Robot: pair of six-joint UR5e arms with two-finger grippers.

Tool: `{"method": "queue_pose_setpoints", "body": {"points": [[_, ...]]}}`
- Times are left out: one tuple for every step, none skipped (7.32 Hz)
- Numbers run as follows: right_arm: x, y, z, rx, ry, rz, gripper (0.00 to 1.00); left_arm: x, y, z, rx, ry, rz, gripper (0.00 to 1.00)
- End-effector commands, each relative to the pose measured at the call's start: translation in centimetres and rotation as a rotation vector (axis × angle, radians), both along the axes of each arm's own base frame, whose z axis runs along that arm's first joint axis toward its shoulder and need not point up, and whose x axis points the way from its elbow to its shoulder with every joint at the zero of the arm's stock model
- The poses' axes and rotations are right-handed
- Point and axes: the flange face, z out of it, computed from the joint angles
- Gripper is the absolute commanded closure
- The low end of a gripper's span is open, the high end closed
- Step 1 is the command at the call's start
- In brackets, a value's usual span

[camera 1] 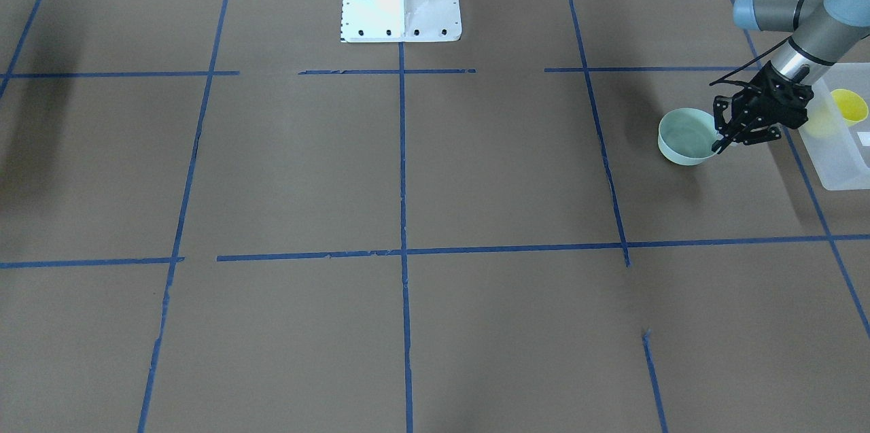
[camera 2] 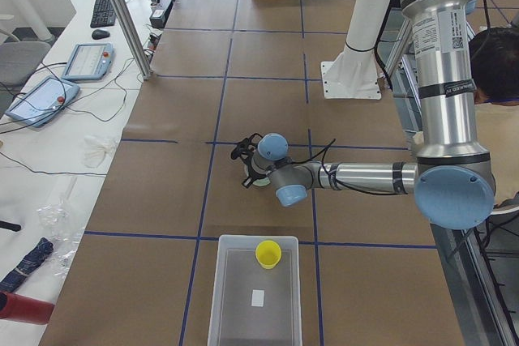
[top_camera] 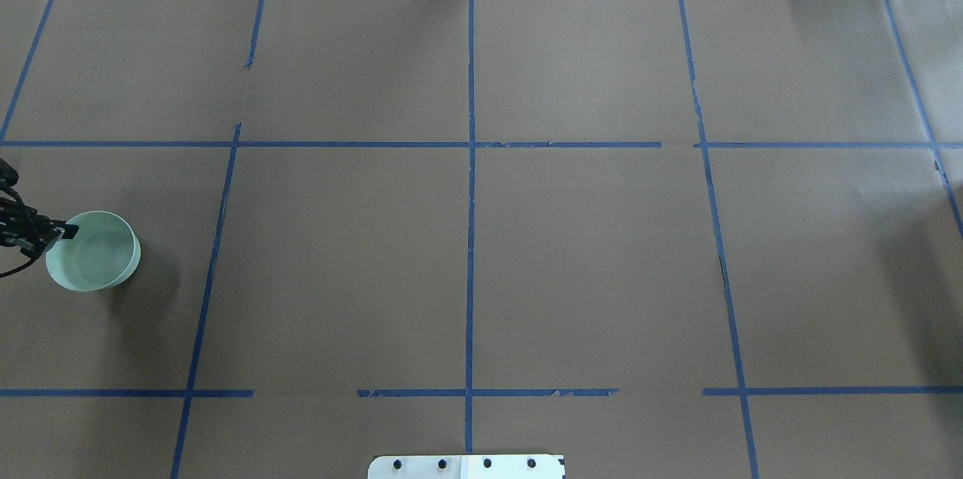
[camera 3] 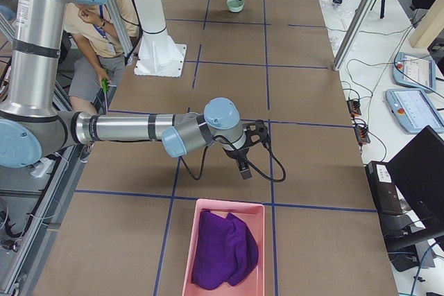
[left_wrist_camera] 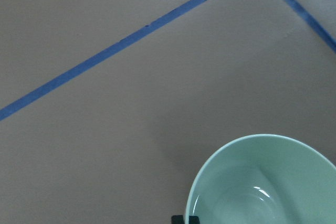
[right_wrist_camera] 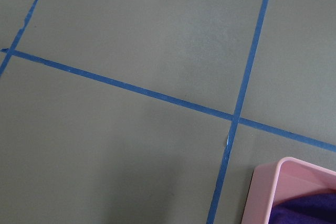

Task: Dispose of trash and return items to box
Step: 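Carry the pale green bowl with the left gripper into the clear box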

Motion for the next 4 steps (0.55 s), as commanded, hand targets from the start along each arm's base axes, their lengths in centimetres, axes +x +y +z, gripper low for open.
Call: {"method": "queue_pose_setpoints", "body": {"points": [[0.0,0.0,0.0,0.000,0.000,0.000,0.00,-3.7,1.1,-1.1,0.058,0.045,0.090,1.00],[0.0,-0.1,0.0,0.001,0.001,0.001,0.00,-7.6,0.3,-0.6,0.088,0.034,0.098,1.00],[0.0,-0.1,0.0,0.001,0.001,0.001,0.00,-11.0,-0.7,-0.1,0.134,-0.014,0.110,1.00],[0.0,-0.1,0.0,0.001,0.001,0.001,0.00,-15.0,-1.6,1.1,0.189,-0.092,0.110,1.00]]}}
